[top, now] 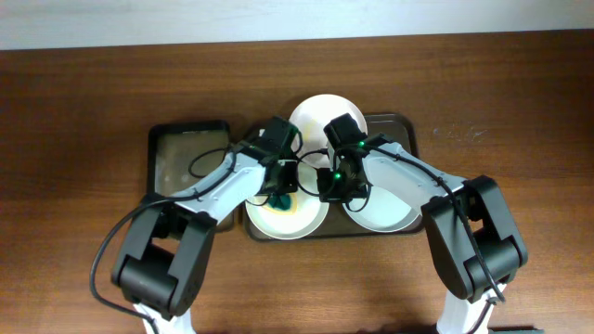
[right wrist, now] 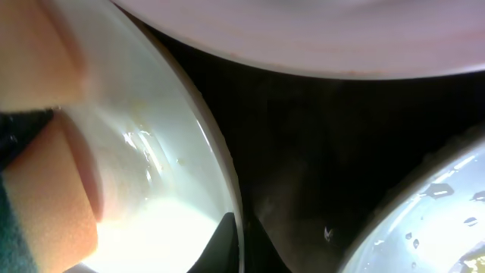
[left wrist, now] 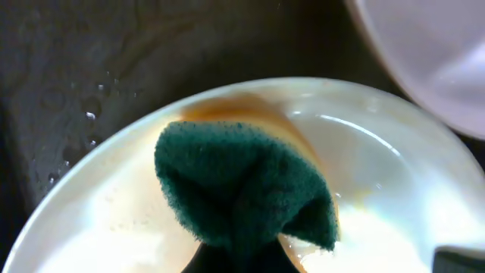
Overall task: Clean dirty plates on tray and stack at the side
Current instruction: 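Hold the white plate with the right gripper and scrub it with the sponge, then lift the white plate with the right gripper and place it at the right side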
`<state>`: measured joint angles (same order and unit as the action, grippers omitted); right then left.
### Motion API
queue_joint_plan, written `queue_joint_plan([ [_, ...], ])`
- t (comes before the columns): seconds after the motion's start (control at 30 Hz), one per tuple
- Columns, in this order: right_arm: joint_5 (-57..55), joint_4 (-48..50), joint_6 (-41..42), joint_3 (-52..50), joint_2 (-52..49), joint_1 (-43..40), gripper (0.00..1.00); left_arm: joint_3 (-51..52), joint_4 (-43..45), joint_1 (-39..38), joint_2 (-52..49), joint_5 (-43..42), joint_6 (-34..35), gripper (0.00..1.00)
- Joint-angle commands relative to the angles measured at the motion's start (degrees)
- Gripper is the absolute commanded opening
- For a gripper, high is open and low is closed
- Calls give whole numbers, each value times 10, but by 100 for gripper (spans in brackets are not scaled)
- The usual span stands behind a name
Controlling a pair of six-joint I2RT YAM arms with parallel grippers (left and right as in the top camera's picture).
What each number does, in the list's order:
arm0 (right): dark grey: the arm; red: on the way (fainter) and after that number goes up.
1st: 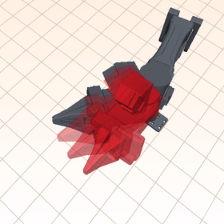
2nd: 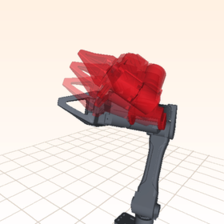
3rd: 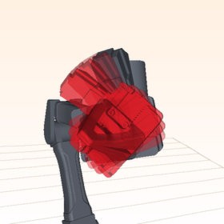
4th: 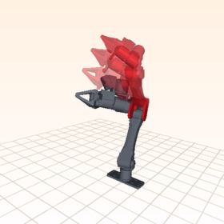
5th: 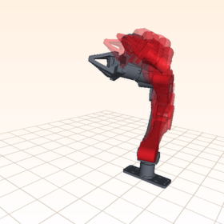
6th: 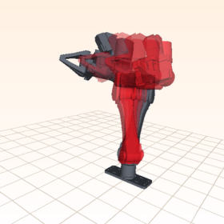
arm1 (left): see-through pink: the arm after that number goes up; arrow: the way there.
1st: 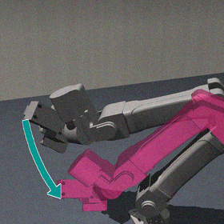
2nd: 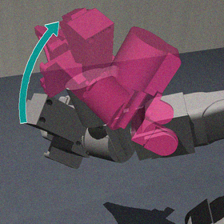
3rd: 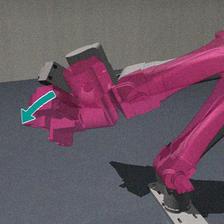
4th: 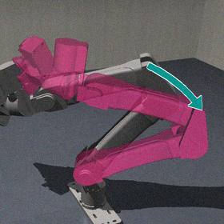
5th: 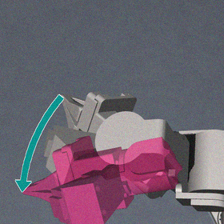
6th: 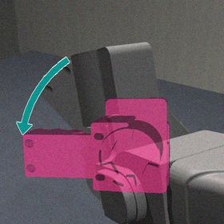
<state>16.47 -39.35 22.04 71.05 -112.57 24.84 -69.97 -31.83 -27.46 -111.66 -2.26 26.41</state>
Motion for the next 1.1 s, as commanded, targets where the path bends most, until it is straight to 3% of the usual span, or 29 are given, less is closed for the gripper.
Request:
queue_joint_plan([
  [0.0, -37, -3, -7, -3, -13, -2, 4, 68, 32, 23, -19, 22, -3, 0],
  [0.3, -37, -3, -7, -3, -13, -2, 4, 83, -12, 29, -19, 275, -3, 0],
  [0.47, -37, -3, -7, -3, -13, -2, 4, 73, -31, 29, -16, 344, -3, 0],
  [0.67, -37, -3, -7, -3, -13, -2, 4, 16, -71, 29, 24, 362, -3, 0],
  [0.97, -37, -5, -8, 0, -12, -2, 4, -7, -89, 30, 173, 359, -3, 0],
  [1.07, -37, -13, -29, 14, -3, -2, 4, -7, -94, 44, 227, 322, -3, 0],
])
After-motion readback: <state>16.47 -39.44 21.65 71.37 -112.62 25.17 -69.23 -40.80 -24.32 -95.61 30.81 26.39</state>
